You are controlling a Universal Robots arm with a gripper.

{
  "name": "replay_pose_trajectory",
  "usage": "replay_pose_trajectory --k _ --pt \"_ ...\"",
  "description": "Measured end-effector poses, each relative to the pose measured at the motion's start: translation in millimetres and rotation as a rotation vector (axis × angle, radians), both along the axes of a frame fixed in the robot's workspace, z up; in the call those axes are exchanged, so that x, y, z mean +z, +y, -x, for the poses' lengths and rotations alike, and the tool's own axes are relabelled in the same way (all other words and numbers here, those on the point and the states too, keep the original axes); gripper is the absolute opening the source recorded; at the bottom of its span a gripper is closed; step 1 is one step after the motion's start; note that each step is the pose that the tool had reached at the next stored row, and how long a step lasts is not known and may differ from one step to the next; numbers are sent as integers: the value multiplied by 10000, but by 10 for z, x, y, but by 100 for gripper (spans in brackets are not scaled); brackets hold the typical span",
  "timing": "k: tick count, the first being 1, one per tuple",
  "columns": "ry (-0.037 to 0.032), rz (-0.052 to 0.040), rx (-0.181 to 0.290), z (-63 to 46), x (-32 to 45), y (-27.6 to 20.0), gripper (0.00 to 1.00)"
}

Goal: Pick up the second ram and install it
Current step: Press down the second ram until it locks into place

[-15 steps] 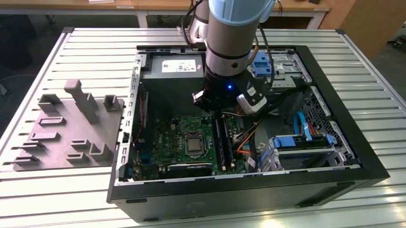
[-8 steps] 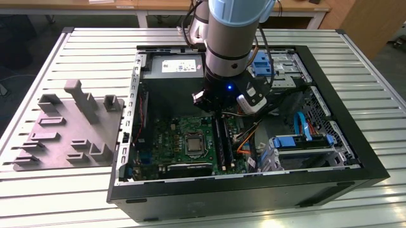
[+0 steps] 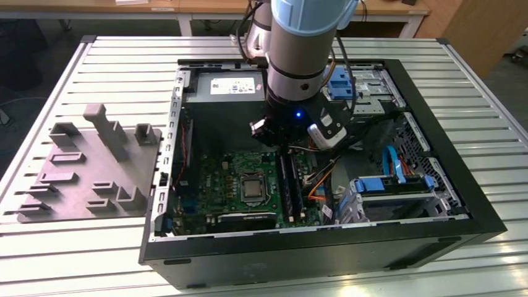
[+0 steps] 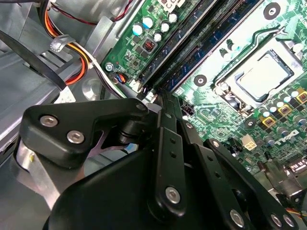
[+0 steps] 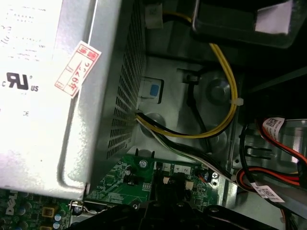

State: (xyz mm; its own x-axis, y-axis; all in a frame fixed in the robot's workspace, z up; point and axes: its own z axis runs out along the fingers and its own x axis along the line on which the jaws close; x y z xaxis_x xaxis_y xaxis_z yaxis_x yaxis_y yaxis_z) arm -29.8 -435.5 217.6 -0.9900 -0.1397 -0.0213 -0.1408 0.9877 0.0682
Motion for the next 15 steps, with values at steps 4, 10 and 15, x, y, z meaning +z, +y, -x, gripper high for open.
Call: replay_pose_trajectory --k 4,10,15 --pt "1 3 0 0 -5 0 10" --pt "0 1 0 0 102 0 10" --pt "-1 4 0 0 131 0 10"
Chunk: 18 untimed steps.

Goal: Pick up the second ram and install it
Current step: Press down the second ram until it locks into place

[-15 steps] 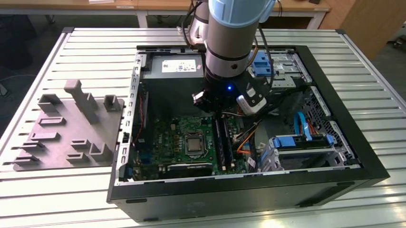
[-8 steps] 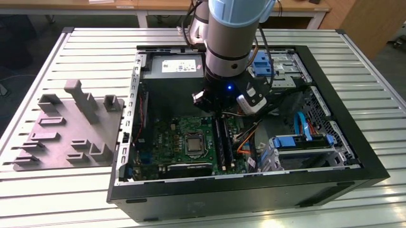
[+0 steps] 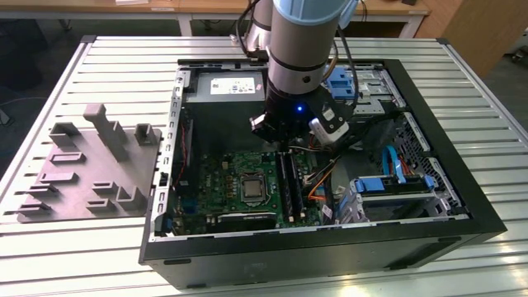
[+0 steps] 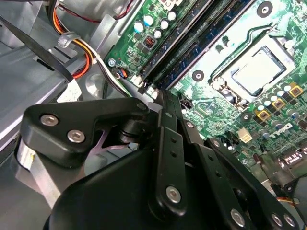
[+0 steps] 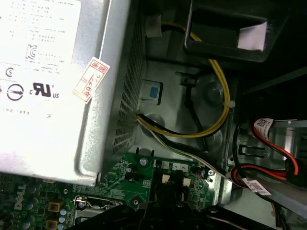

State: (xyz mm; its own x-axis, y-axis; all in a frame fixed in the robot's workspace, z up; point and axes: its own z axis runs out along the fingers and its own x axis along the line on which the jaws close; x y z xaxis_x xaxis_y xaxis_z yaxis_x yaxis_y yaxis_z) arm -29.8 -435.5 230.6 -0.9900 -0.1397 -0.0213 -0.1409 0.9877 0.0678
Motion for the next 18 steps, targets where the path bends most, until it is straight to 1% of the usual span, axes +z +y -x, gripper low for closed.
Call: replay_pose_trajectory --k 5,9,13,18 --pt "0 1 0 0 73 0 10" --pt "0 0 0 0 98 0 10" --pt "0 0 0 0 96 0 10" --pt "1 2 0 0 16 0 10"
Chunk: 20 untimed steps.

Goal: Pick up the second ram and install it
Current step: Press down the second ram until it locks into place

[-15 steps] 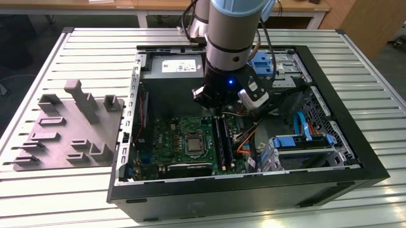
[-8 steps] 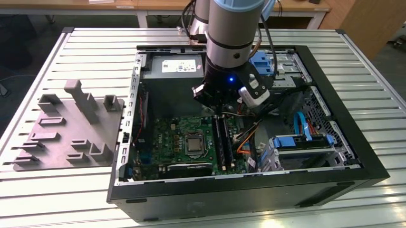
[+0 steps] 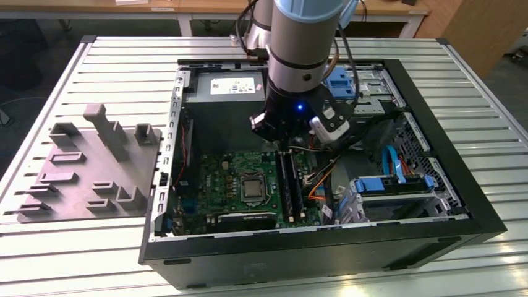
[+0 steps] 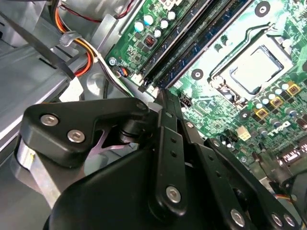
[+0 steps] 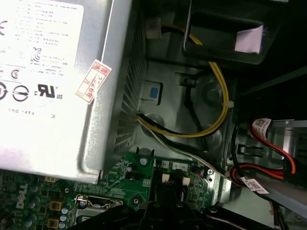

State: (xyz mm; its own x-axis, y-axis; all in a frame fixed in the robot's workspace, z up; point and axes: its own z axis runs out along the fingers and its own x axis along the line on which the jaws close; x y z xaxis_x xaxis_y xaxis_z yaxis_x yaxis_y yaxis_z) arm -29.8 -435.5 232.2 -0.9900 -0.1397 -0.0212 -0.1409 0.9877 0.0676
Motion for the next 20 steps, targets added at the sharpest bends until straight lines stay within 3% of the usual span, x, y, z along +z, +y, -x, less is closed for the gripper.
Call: replay_pose_trajectory --k 5,8,20 --pt "0 1 -1 1 -37 -3 10" --pt "-1 -1 1 0 -38 -50 10" --pt "0 -1 0 0 -38 -412 10"
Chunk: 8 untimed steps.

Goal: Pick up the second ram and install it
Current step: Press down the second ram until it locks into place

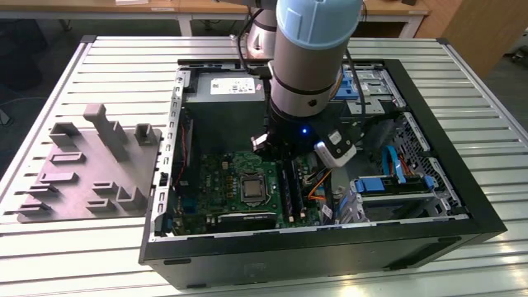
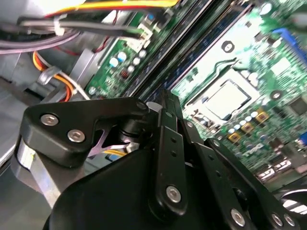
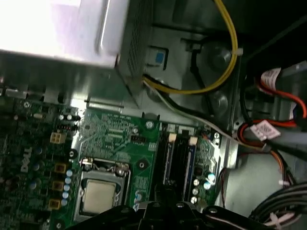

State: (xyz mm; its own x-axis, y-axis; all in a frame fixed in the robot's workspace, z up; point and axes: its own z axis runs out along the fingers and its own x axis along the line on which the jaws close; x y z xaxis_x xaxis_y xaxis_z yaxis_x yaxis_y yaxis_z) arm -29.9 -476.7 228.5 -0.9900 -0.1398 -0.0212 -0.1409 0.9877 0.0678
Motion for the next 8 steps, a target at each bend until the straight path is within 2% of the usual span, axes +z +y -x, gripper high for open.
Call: replay_pose_trajectory --k 3,8 --pt "2 11 -7 0 0 -58 10" --pt "8 66 -98 0 0 -105 10"
